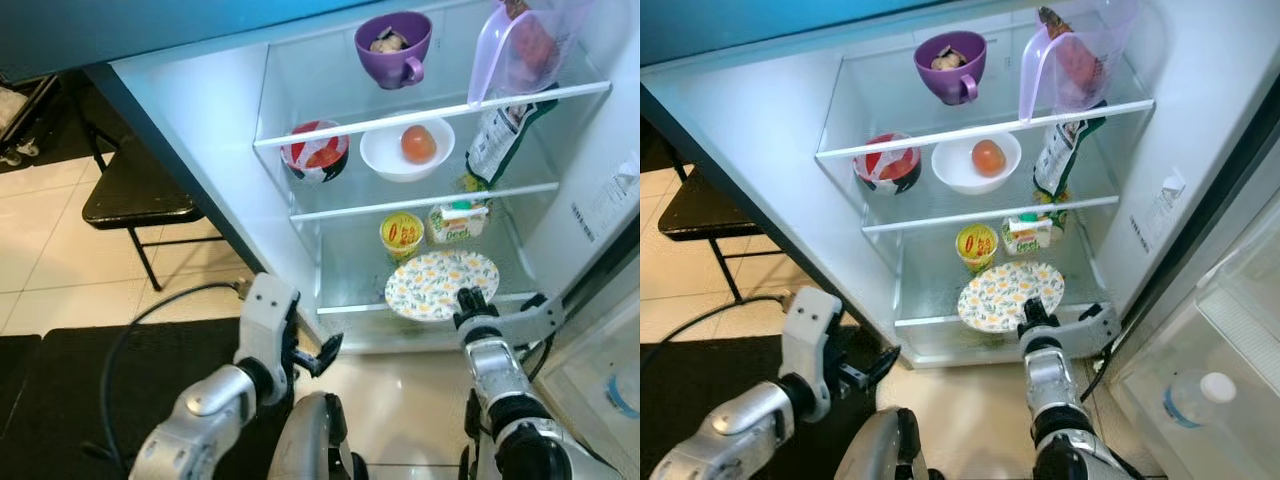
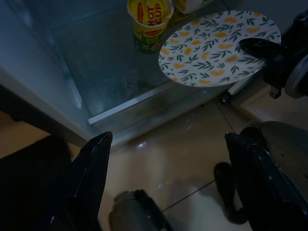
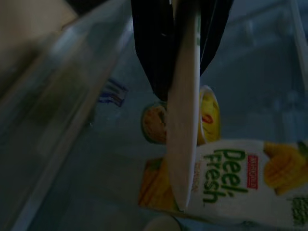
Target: Restocking fridge
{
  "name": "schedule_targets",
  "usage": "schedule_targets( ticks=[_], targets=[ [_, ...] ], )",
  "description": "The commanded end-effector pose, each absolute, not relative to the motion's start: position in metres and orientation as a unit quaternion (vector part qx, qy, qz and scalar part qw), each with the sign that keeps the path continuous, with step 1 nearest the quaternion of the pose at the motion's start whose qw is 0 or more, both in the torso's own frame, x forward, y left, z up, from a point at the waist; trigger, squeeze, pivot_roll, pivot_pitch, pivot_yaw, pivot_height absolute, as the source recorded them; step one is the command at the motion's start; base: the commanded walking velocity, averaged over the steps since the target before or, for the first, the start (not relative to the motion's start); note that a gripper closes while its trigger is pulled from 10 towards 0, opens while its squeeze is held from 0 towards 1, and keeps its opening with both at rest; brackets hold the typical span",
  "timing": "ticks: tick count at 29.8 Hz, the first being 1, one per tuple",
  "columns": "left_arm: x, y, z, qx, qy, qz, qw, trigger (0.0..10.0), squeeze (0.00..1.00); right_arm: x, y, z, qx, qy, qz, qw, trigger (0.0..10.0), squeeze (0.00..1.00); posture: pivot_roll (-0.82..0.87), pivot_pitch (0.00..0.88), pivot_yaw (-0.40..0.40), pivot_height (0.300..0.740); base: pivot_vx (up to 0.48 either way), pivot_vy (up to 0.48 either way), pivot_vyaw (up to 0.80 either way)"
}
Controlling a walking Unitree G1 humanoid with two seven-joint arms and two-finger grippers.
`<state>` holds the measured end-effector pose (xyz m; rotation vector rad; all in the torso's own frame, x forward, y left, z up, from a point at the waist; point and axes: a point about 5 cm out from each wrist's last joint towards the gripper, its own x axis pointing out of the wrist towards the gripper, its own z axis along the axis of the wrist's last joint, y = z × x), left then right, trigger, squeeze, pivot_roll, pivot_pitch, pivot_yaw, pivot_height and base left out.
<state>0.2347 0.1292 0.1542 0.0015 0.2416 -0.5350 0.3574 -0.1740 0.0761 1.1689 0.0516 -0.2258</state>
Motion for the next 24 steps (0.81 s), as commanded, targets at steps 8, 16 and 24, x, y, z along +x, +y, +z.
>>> schedule_targets(
  ticks=[8,16,24],
  targets=[
    [0.225,0.131,0.152,0.000,0.138,-0.259,0.956,10.0,0.00,0.371,-0.162,0.092,0.492,0.050,-0.086,0.865,10.0,0.00,0.19,0.372,0.211,0.598,0.000,0.000,0.00],
    [0.224,0.129,0.154,-0.006,0.142,-0.254,0.957,10.0,0.00,0.374,-0.152,0.094,0.490,0.070,-0.089,0.865,10.0,0.94,0.19,0.374,0.199,0.598,0.000,0.000,0.00],
    [0.223,0.126,0.154,-0.010,0.143,-0.250,0.957,10.0,0.00,0.379,-0.150,0.101,0.496,0.073,-0.095,0.860,10.0,1.00,0.19,0.370,0.190,0.598,0.000,0.000,0.00]
  ],
)
